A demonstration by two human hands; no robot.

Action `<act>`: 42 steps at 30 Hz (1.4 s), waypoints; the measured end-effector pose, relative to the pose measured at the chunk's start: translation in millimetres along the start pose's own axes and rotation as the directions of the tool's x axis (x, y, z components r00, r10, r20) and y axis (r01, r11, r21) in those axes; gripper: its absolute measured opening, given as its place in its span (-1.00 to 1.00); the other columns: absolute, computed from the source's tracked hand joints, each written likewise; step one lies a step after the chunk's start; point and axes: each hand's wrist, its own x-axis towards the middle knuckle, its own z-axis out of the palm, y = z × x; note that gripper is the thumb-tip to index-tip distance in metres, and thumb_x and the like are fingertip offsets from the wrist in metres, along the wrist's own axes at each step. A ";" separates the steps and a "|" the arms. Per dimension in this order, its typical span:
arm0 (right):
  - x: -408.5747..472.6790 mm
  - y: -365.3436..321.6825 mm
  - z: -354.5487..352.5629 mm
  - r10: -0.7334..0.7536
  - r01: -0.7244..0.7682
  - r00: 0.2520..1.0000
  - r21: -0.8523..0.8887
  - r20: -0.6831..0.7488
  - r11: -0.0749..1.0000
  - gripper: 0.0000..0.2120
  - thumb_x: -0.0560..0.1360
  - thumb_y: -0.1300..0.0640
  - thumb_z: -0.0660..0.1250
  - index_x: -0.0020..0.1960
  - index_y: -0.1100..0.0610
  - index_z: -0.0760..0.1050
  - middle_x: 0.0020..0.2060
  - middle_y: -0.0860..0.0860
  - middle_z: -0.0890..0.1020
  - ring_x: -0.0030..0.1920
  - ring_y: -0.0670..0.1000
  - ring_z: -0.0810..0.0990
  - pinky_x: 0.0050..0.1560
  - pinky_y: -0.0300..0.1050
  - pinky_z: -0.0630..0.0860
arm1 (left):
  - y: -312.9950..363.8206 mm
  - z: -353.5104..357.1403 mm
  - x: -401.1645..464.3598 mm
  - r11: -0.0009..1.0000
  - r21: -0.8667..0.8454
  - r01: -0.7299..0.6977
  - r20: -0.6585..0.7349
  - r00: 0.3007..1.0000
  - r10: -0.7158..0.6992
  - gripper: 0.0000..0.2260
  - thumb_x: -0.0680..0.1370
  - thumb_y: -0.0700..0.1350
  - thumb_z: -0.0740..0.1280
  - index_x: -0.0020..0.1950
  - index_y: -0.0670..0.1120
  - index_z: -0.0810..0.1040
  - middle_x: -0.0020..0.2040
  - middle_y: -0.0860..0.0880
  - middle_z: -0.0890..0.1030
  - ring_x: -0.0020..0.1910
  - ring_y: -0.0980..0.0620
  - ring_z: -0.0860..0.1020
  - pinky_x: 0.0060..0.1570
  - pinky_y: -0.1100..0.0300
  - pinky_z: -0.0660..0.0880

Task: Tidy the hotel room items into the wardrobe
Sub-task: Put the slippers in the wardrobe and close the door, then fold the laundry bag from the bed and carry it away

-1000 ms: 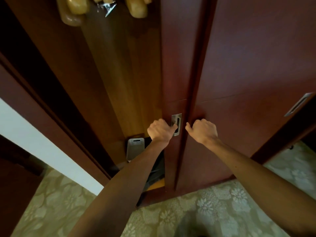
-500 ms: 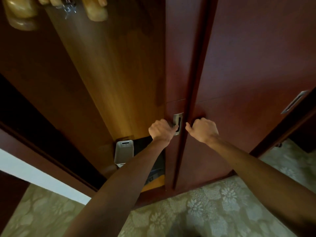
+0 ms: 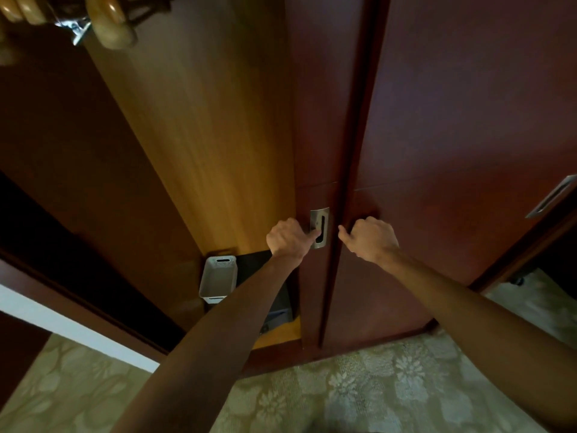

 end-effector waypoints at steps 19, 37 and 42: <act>-6.9 19.5 15.9 -0.004 0.000 0.999 0.126 0.032 0.992 -0.32 0.63 -0.24 -0.02 -0.48 0.08 0.50 -0.52 -0.01 0.54 -0.44 0.01 0.56 -0.40 -0.15 0.44 | 31.3 22.7 -14.7 0.983 0.175 -0.062 0.038 0.998 0.056 -0.54 0.60 0.29 0.20 0.04 -0.09 0.57 -0.11 -0.05 0.60 -0.12 -0.05 0.60 -0.24 0.11 0.45; -208.1 23.2 154.2 0.510 -0.872 0.426 0.189 0.748 0.452 -0.66 0.55 -0.18 0.30 0.08 0.03 0.68 0.11 0.03 0.69 0.19 0.08 0.61 0.19 -0.07 0.52 | 10.8 218.8 -71.2 0.853 -0.173 -0.493 0.891 0.290 0.348 -0.80 0.57 -0.08 0.30 -0.15 -0.14 0.64 -0.26 -0.08 0.72 -0.30 -0.05 0.70 -0.28 0.20 0.57; -300.6 -17.5 174.8 0.585 -0.987 0.124 0.160 0.801 -0.009 -0.67 0.61 -0.04 0.26 0.19 0.15 0.65 0.12 0.09 0.68 0.11 0.10 0.65 0.10 -0.12 0.54 | 12.8 269.4 -120.4 0.690 -0.188 -0.699 0.968 -0.012 0.252 -0.82 0.59 -0.14 0.31 -0.09 -0.17 0.66 -0.23 -0.09 0.73 -0.33 -0.03 0.69 -0.31 0.21 0.58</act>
